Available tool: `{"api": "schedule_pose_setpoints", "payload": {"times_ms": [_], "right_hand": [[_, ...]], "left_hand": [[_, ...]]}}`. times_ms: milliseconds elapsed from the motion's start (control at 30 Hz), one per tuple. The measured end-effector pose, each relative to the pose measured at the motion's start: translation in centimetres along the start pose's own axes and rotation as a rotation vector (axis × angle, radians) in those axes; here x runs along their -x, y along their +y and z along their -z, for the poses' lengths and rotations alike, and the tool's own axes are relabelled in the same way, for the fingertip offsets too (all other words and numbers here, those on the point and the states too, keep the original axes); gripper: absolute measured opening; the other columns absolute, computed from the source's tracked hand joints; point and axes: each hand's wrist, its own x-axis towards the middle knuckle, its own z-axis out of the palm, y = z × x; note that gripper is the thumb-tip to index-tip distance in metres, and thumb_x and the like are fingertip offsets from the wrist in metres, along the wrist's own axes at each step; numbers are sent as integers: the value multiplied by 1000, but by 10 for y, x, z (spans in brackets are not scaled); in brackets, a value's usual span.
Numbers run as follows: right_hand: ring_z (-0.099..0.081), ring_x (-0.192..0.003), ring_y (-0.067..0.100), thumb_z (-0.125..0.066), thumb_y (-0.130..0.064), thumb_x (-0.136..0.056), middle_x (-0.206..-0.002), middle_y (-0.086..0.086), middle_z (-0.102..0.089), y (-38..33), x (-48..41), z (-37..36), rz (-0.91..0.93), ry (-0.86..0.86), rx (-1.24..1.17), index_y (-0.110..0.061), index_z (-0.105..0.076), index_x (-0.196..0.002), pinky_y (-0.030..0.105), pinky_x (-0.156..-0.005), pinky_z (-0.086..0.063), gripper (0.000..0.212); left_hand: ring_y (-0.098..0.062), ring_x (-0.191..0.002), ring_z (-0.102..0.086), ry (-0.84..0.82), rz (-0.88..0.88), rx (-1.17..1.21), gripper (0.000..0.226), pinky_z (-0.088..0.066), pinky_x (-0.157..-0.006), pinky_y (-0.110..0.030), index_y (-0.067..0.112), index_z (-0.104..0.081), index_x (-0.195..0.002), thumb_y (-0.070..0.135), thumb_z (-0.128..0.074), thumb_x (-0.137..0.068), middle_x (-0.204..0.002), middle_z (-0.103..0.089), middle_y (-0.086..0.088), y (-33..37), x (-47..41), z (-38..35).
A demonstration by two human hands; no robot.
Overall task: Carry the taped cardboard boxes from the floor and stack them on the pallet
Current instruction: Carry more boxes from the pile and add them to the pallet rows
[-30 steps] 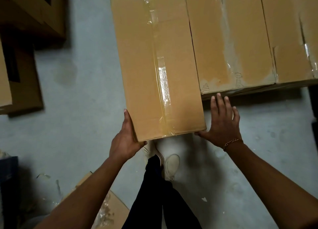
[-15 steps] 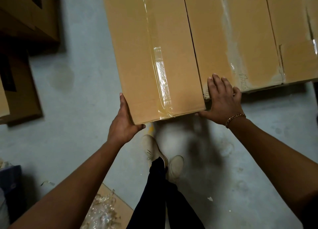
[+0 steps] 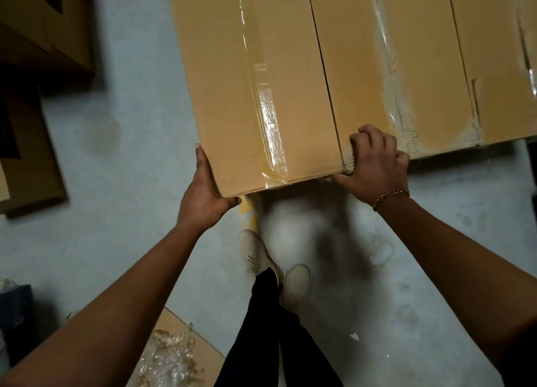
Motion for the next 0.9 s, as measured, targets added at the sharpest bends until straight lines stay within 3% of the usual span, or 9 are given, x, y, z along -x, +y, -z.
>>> {"api": "schedule_pose_setpoints", "payload": {"times_ms": [400, 567, 700, 900], "right_hand": [[-44, -119, 32, -80, -69, -58, -139, 2, -44, -3, -1, -2, -26, 17, 1, -18, -51, -125, 53, -86, -43, 89], [-42, -126, 32, -80, -67, -62, -144, 4, -41, -5, 1, 1, -40, -39, -12, -18, -48, -131, 56, -93, -42, 91], [-32, -140, 31, -76, -70, -67, -157, 5, -30, -6, 2, 10, -50, -184, -10, -20, -36, -146, 57, -106, -33, 102], [-25, -148, 29, -58, -79, -78, -164, 4, -22, -33, 9, 31, 6, -194, -84, -22, -28, -153, 56, -115, -24, 99]], "left_hand": [[-35, -126, -57, -11, -4, -2, 138, -51, -96, -46, 38, 24, -156, 33, -88, -75, -159, -40, 1, 0, -7, 2], [-35, -129, -55, -18, 5, 8, 136, -52, -98, -48, 37, 22, -156, 33, -87, -76, -161, -36, 0, -2, -4, 1], [-29, -136, -51, -50, 31, 30, 136, -48, -103, -47, 36, 16, -159, 31, -90, -74, -165, -29, 4, -3, 7, 4], [-19, -148, -35, 54, 68, 136, 106, -39, -115, -47, 30, -10, -162, 61, -73, -83, -167, -24, 3, -15, 31, 36]]}}
